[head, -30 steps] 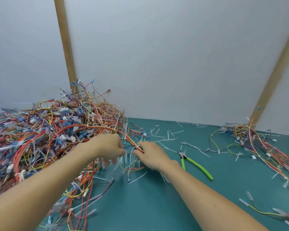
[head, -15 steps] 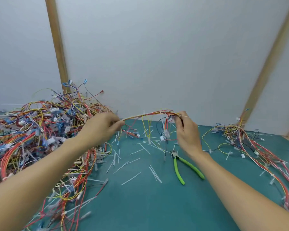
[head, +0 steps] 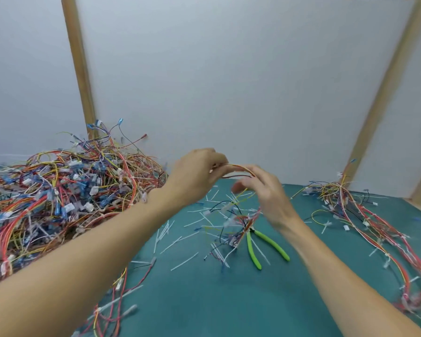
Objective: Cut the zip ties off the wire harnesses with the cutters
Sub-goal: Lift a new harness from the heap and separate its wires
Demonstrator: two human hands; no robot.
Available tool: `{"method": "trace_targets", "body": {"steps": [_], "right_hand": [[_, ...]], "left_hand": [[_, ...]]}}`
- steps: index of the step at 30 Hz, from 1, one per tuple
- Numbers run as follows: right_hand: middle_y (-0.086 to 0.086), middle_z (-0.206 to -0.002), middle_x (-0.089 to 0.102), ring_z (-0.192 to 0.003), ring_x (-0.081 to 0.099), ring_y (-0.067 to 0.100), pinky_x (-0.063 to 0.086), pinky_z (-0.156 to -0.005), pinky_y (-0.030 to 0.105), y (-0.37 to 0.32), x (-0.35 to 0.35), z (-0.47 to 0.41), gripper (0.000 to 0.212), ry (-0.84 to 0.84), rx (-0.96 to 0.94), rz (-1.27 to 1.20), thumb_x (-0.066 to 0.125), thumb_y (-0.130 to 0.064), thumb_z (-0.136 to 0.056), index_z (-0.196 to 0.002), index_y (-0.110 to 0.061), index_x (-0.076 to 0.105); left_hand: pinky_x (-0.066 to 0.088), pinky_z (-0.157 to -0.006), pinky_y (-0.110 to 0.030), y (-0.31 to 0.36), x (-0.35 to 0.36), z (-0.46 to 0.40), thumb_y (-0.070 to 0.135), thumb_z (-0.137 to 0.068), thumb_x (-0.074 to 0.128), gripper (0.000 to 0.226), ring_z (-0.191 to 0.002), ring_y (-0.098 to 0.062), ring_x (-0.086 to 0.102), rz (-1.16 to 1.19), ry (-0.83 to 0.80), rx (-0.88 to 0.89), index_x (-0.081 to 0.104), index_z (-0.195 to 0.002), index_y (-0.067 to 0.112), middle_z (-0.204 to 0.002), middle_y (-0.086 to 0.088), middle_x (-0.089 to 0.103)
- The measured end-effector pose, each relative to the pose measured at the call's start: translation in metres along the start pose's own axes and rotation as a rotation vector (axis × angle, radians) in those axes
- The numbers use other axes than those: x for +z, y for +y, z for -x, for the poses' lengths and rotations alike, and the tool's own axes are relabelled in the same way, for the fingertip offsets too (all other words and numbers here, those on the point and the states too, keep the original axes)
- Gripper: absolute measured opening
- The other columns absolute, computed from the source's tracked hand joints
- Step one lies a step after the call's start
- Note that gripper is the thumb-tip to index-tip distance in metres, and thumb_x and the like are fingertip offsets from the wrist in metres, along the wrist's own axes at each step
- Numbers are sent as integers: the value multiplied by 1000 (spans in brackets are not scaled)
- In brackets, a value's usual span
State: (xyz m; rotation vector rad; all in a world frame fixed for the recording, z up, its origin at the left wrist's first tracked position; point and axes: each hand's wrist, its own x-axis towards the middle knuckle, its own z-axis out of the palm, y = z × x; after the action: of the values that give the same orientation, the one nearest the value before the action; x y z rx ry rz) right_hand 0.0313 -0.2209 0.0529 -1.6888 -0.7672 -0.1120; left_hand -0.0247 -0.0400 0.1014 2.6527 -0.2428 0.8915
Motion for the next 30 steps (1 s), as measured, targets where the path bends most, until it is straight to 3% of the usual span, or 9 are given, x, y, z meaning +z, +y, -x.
{"method": "trace_targets", "body": {"steps": [4,8,11,15,18,21,25,27,30], "right_hand": [[-5,-51,38,-42,39,10,38,-44,23,-6,-13,-15,42,121,84,-39,50,-27,-109,-74,-12,69],[3,-57,31,-52,28,16,23,-53,33,-4,-42,-28,50,370,92,73,51,-46,-106,-63,-19,51],[-2,-60,28,-51,24,12,20,-55,35,-7,-54,-36,48,439,114,62,53,-57,-99,-65,-28,39],[-9,-58,40,-45,31,5,23,-52,26,-11,-55,-40,34,450,214,-198,61,-46,-91,-65,-26,51],[3,-63,44,-56,31,9,24,-56,30,-19,-47,-36,32,252,133,-158,46,-35,-79,-60,-19,67],[3,-70,38,-62,30,11,26,-58,29,-35,-49,-38,40,60,81,56,38,-24,-72,-76,-17,77],[-15,-59,45,-55,36,7,30,-53,21,-42,-73,-42,40,-55,2,454,41,-16,-86,-81,-32,77],[-7,-82,58,-76,51,12,40,-70,27,-32,-82,-44,38,-99,-37,676,48,-9,-95,-91,-34,76],[4,-109,57,-111,50,27,42,-92,42,-12,-88,-50,24,55,-124,1121,54,-15,-99,-104,-27,75]], "left_hand": [[51,-86,-34,-5,-7,1,68,-87,60,58,-85,-14,68,208,-138,-227,53,-129,28,-98,9,71],[55,-94,-43,-22,-30,10,67,-92,52,53,-75,-16,75,342,-659,-403,72,-98,18,-75,3,76],[58,-90,-37,-28,-36,19,58,-94,59,42,-77,-16,69,615,-736,-330,77,-91,19,-77,2,69],[53,-98,-32,-20,-7,34,49,-91,69,47,-106,-8,65,446,-453,-311,58,-129,24,-122,6,66],[41,-113,-36,-8,27,51,35,-92,71,66,-132,-8,49,567,-482,-331,41,-147,15,-145,4,50],[47,-101,-38,-9,49,57,19,-100,60,23,-105,-8,61,661,-337,-324,66,-118,6,-116,-3,68],[47,-62,-23,-30,35,40,16,-104,52,25,-66,-17,60,639,46,-404,67,-86,10,-72,-11,70],[36,-53,-27,-44,17,31,20,-103,55,24,-54,-12,48,535,173,-381,69,-84,13,-54,9,56],[29,-54,-34,-41,9,39,26,-102,56,24,-53,-18,38,445,143,-185,68,-83,18,-54,2,45]]}}
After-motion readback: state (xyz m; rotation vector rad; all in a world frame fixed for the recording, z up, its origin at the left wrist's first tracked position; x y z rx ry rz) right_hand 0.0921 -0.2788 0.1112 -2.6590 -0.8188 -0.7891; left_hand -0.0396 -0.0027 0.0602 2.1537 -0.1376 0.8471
